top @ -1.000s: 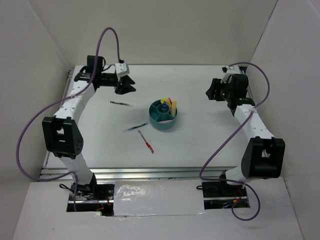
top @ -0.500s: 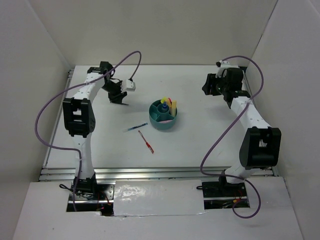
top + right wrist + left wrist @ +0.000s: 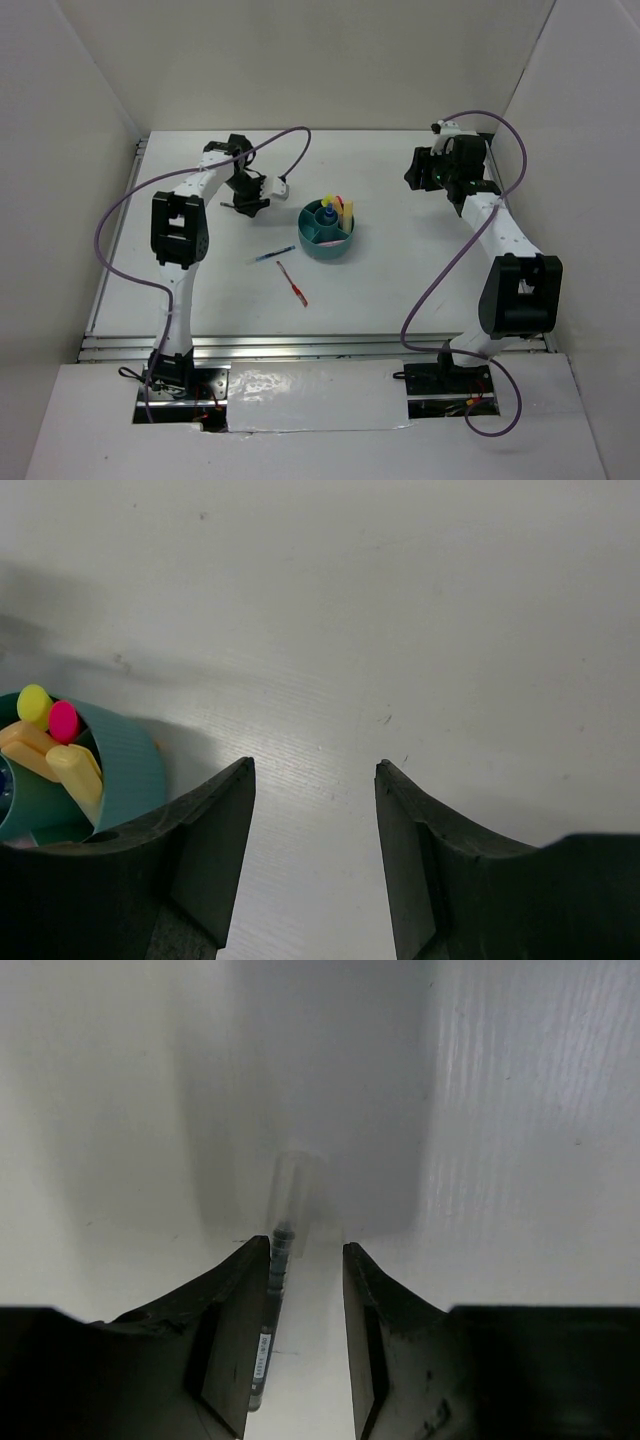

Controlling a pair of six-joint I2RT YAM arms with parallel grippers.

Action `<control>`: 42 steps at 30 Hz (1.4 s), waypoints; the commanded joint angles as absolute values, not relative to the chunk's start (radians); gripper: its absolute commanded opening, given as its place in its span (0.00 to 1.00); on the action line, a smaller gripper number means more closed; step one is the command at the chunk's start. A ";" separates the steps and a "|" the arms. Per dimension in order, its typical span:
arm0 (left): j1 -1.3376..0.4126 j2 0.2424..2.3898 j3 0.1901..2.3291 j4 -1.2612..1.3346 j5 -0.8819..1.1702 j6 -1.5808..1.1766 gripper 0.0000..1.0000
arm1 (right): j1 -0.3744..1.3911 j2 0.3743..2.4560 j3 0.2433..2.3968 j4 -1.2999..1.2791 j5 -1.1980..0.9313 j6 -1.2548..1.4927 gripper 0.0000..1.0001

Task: Sort the stationery into containers
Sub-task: Pick up the pen from the center of the board.

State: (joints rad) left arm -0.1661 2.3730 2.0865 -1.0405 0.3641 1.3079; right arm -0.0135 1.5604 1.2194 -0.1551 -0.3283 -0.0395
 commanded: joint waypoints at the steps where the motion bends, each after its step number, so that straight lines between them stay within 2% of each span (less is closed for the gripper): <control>1: -0.163 2.381 2.095 -1.036 0.351 1.361 0.48 | -0.006 1.526 1.221 -0.150 -0.324 -0.055 0.58; 5: -0.163 2.424 2.134 -1.064 0.356 1.400 0.45 | -0.006 1.522 1.215 -0.152 -0.324 -0.060 0.58; 10: -0.164 2.428 2.122 -1.126 0.379 1.454 0.32 | -0.006 1.517 1.221 -0.160 -0.325 -0.072 0.57; 15: -0.179 2.390 2.027 -1.172 0.385 1.457 0.18 | -0.006 1.516 1.218 -0.158 -0.327 -0.077 0.56; 18: -0.183 2.338 1.927 -1.167 0.416 1.411 0.16 | -0.006 1.514 1.213 -0.156 -0.330 -0.077 0.56; 23: -0.180 2.227 1.772 -1.049 0.508 1.224 0.00 | -0.006 1.513 1.209 -0.152 -0.337 -0.074 0.55; 30: -0.088 2.111 1.692 -0.804 0.817 0.853 0.00 | -0.006 1.516 1.213 -0.155 -0.345 -0.063 0.55; 31: -0.057 2.099 1.677 -0.761 0.921 0.756 0.00 | -0.005 1.516 1.213 -0.156 -0.345 -0.061 0.55; 33: -0.026 2.038 1.593 -0.552 1.015 0.622 0.00 | -0.006 1.508 1.207 -0.153 -0.345 -0.058 0.55; 35: -0.005 1.988 1.505 -0.328 1.112 0.349 0.00 | -0.006 1.500 1.203 -0.150 -0.344 -0.057 0.55; 36: 0.024 1.926 1.400 -0.026 1.118 0.108 0.00 | -0.006 1.497 1.198 -0.152 -0.342 -0.057 0.55; 38: 0.038 1.853 1.245 0.317 1.111 -0.165 0.00 | -0.006 1.490 1.197 -0.150 -0.339 -0.055 0.55; 39: 0.044 1.839 1.203 0.597 1.079 -0.387 0.00 | -0.006 1.488 1.195 -0.149 -0.337 -0.054 0.56; 42: 0.035 1.819 1.109 0.975 1.005 -0.724 0.00 | -0.006 1.480 1.201 -0.158 -0.328 -0.055 0.56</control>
State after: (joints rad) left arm 0.0574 1.8595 1.1740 0.2935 0.9859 -0.1535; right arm -0.0128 1.5318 1.2003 -0.1596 -0.3317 -0.0605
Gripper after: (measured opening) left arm 0.232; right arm 0.558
